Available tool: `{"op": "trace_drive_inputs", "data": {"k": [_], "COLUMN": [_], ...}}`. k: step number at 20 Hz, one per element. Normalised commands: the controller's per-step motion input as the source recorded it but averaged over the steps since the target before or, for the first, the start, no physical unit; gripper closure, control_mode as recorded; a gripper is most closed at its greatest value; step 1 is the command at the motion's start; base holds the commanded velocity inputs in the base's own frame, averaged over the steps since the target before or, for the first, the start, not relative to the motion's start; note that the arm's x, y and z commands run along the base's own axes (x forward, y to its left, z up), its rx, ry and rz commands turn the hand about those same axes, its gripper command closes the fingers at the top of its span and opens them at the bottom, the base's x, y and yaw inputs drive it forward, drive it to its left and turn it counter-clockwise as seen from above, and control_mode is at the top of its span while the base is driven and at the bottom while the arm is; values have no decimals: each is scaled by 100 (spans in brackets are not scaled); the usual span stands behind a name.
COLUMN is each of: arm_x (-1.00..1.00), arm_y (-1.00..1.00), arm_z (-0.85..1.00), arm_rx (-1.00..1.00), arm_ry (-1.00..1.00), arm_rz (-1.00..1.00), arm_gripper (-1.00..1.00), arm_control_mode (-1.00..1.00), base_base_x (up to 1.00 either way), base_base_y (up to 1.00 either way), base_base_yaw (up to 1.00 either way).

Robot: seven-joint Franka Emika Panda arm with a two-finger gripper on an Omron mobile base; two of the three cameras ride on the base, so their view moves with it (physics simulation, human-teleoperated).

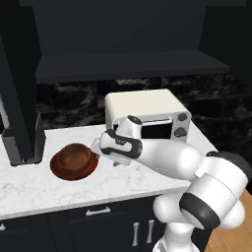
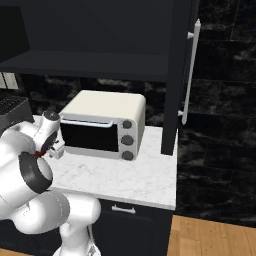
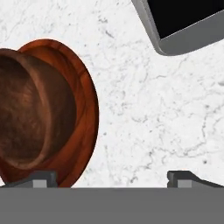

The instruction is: Pick up the bowls on the counter and stack them on top of one another in the open cabinet. Place the smaller bowl on top of the larger bowl.

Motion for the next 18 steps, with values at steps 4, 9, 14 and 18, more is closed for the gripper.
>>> {"op": "trace_drive_inputs", "data": {"k": [4,9,14,18], "arm_x": [28,23,13,13], "arm_y": [13,19,8,23], "arm_z": [-21,-24,-30,-27], "arm_rx": [0,3,4,3], "arm_ry": [0,0,0,0], "arm_rz": [0,0,0,0], "arm_gripper": [-100,-100,-100,-100], "arm_control_mode": [-100,-100,-100,-100], "base_base_x": [0,0,0,0], "base_base_y": [0,0,0,0], "base_base_yaw": [0,0,0,0]}}
